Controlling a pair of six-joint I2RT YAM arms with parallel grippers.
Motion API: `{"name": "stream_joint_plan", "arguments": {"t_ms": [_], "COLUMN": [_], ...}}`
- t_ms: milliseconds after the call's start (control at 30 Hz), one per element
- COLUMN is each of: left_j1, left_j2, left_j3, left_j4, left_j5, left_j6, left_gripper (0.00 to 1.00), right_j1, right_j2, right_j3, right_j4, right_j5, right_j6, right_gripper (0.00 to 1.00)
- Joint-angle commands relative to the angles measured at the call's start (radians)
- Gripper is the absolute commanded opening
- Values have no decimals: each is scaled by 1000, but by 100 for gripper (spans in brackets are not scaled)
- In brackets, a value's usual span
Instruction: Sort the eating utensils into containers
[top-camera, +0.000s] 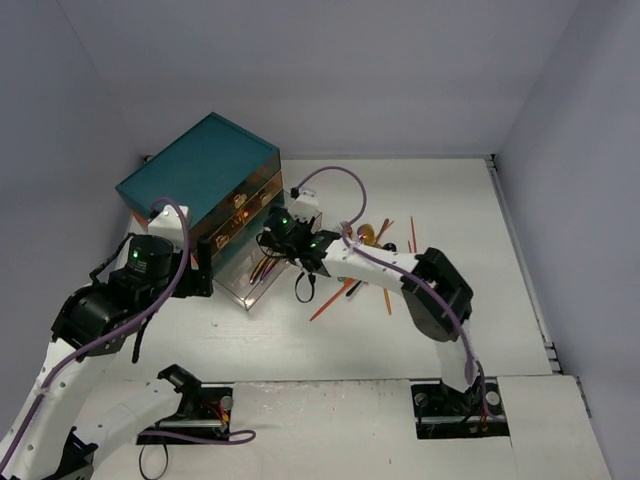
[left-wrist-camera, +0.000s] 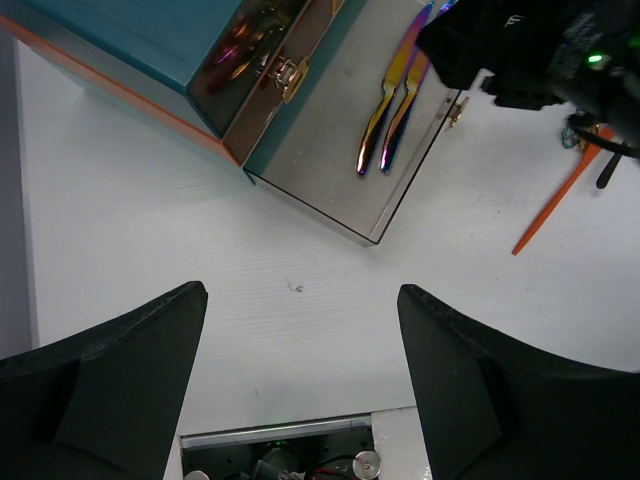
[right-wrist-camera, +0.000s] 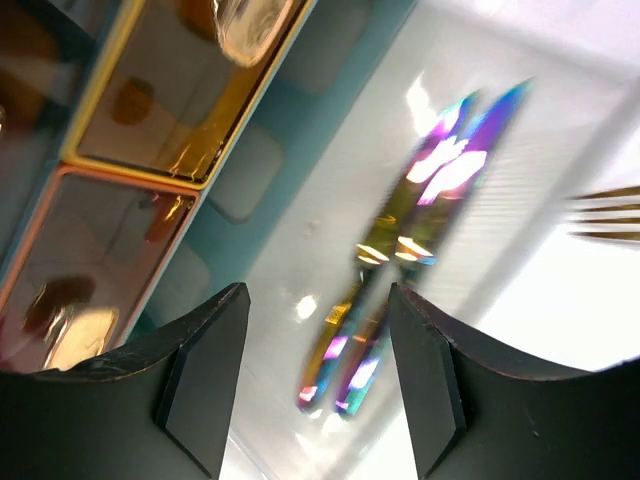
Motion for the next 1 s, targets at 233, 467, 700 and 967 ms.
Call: {"name": "stream_joint_plan", "arguments": {"t_ms": [233,467,700,967], "left_j1": [-12,-251,-371,-431], "left_j2": [132,340,561,831], "left_j3": [-9,17,-62,4], "left_j4": [119,229,482,582], "left_j5": [377,293,357,332], "left_j6": [115,64,-52,-45], "left_gripper": [75,74,71,60], "right_j1": [-203,-431,-623,-710], "right_j2": [-594,-906,-1071,-1165], "right_j3": [-482,-642,-651,-665], "right_j4": [-71,-168,-319,-408], "right_j5": [71,-12,-108,-237], "right_j6": [-123,-258,-410,-494], "right_gripper": [55,55,55,56]}}
